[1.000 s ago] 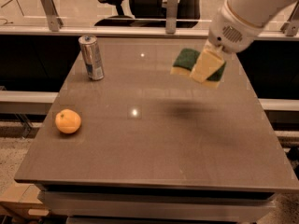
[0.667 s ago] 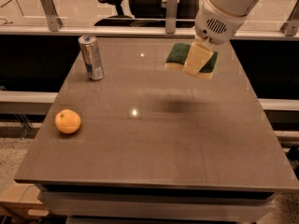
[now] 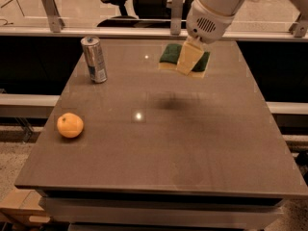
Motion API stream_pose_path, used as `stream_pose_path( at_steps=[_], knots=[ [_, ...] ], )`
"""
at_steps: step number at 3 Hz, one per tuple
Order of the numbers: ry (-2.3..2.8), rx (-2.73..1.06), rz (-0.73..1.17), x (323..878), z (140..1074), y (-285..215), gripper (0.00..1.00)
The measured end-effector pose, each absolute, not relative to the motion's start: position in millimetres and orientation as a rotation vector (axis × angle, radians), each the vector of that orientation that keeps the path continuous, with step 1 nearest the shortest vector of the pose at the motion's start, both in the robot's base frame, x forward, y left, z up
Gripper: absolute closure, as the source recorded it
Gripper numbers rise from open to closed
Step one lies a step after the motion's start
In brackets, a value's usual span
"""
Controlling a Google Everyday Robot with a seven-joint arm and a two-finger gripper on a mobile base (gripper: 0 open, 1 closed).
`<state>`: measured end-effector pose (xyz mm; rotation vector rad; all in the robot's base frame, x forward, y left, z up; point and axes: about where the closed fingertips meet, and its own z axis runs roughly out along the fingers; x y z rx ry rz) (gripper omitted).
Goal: Move sponge near redbull can
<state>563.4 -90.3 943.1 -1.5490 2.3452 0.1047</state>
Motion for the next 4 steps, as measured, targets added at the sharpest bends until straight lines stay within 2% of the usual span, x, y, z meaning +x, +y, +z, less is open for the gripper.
stream_pose_path(
  at_steps=[4],
  knots=[
    [2.325, -1.656, 0.379, 583.1, 895.3, -14.8, 1.0]
  ],
)
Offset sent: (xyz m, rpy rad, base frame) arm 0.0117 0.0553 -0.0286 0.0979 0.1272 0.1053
